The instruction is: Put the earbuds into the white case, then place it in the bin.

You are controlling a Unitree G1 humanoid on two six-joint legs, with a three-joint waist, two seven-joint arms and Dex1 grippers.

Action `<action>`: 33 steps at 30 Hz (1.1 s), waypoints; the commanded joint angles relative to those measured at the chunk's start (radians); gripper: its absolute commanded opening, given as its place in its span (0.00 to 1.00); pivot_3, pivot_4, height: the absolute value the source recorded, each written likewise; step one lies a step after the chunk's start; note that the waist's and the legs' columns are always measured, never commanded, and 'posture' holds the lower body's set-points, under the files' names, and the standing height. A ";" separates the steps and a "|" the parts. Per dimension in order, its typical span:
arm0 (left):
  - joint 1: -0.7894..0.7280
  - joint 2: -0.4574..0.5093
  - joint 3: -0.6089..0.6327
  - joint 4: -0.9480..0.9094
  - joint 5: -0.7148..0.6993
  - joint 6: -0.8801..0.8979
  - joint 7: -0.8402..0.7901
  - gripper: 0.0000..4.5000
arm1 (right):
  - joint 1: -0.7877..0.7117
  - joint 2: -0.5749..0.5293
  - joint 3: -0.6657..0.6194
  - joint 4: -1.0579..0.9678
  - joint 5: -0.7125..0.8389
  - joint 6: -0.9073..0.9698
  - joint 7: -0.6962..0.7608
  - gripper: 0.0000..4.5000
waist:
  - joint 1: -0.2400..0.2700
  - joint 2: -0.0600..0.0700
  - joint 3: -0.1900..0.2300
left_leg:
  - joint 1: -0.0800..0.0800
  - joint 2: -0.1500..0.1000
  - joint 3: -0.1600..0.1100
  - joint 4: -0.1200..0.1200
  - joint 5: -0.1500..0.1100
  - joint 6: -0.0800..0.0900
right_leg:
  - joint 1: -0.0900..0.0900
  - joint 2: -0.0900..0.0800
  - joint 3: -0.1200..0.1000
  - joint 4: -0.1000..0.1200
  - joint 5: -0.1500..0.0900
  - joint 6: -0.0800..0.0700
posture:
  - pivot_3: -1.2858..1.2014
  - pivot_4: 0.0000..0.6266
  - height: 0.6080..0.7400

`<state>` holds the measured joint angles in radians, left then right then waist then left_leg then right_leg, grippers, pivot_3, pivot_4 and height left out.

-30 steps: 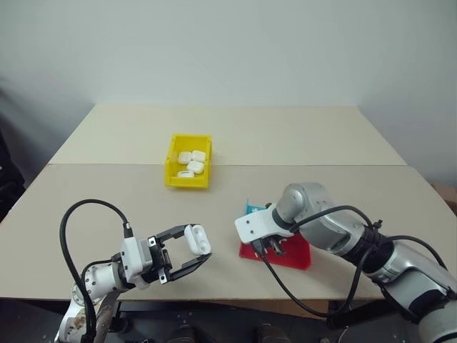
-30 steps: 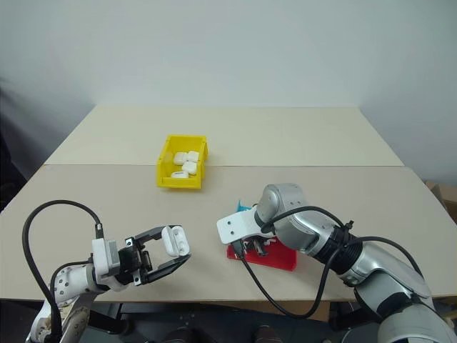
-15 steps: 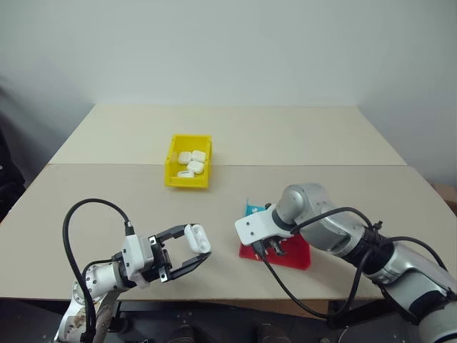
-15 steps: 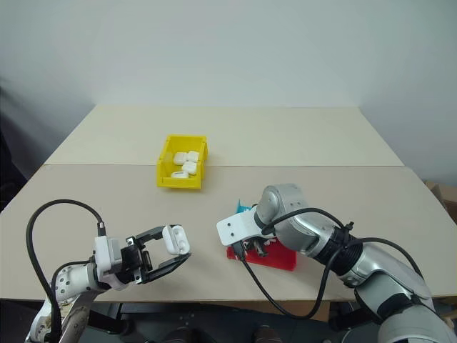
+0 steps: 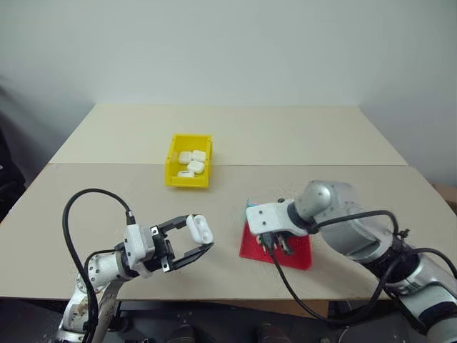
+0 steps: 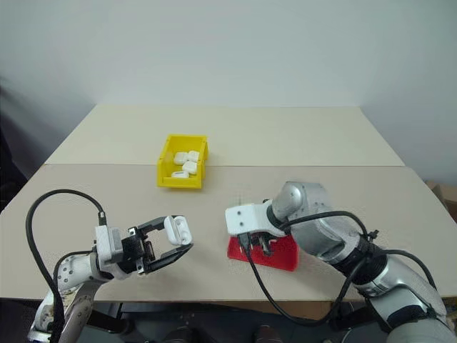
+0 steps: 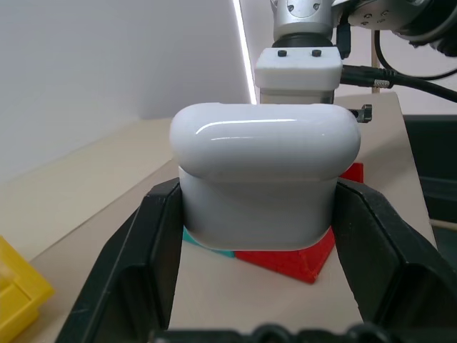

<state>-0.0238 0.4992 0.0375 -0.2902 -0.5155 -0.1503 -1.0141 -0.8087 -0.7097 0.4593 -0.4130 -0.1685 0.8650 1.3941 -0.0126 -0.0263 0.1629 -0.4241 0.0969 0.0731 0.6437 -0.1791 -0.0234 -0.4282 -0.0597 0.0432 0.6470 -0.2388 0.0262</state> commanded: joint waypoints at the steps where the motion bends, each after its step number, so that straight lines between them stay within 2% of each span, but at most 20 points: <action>1: -0.063 0.003 -0.009 -0.072 -0.041 0.076 0.040 0.62 | 0.005 -0.008 -0.249 -0.102 0.141 0.078 -0.032 0.25 | 0.001 0.000 0.000 | 0.000 0.000 0.000 0.000 0.000 0.000 | 0.001 0.000 0.000 0.000 0.001 0.001 | 0.52 0.24 1.00; 6: -0.233 -0.019 -0.048 -0.115 -0.107 0.204 0.070 0.62 | 0.054 -0.003 -0.575 -0.130 0.360 0.088 -0.071 0.25 | 0.011 0.000 0.000 | 0.000 0.000 -0.001 0.000 0.000 0.000 | 0.003 0.000 -0.001 -0.002 0.001 0.003 | 0.52 0.24 1.00; 9: -0.298 -0.030 -0.067 -0.127 -0.136 0.270 0.075 0.62 | 0.061 0.019 -0.695 -0.121 0.458 0.066 -0.135 0.25 | 0.008 0.000 0.000 | 0.000 0.000 -0.001 0.000 0.000 0.000 | 0.004 0.000 -0.001 -0.003 0.003 0.006 | 0.52 0.24 1.00; 13: -0.388 -0.035 -0.091 -0.145 -0.165 0.372 0.102 0.62 | 0.061 0.134 -0.820 -0.127 0.591 -0.034 -0.250 0.25 | -0.005 -0.001 0.000 | 0.001 0.000 -0.003 -0.001 0.000 0.000 | 0.004 0.002 -0.001 -0.002 0.003 0.006 | 0.52 0.24 1.00; 18: -0.443 -0.025 -0.083 -0.168 -0.219 0.462 0.105 0.62 | 0.085 0.276 -0.876 -0.133 0.741 -0.224 -0.339 0.25 | -0.005 0.000 0.000 | 0.001 0.000 -0.004 -0.001 0.000 0.001 | 0.004 0.002 0.000 -0.001 0.000 0.012 | 0.52 0.24 1.00; 22: -0.448 -0.049 -0.069 -0.173 -0.252 0.473 0.110 0.62 | 0.135 0.337 -0.844 -0.124 0.834 -0.336 -0.330 0.25 | -0.003 0.000 0.000 | 0.001 0.000 -0.004 -0.001 0.000 0.001 | 0.004 0.002 -0.001 -0.001 0.001 0.010 | 0.52 0.24 1.00; 33: -0.430 -0.047 -0.046 -0.206 -0.278 0.470 0.082 0.62 | 0.160 0.323 -0.681 -0.023 0.878 -0.529 -0.252 0.25 | -0.003 0.000 0.000 | 0.002 0.000 -0.004 -0.001 0.000 0.001 | 0.005 0.002 -0.001 -0.001 0.002 0.009 | 0.52 0.24 1.00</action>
<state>-0.4535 0.4457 -0.0248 -0.4591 -0.7749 0.3281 -0.9240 -0.6387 -0.3734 -0.2267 -0.4335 0.6852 0.3754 1.1246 -0.0158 -0.0264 0.1632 -0.4225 0.0966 0.0694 0.6429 -0.1790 -0.0228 -0.4234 -0.0576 0.0426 0.6456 -0.2373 0.0353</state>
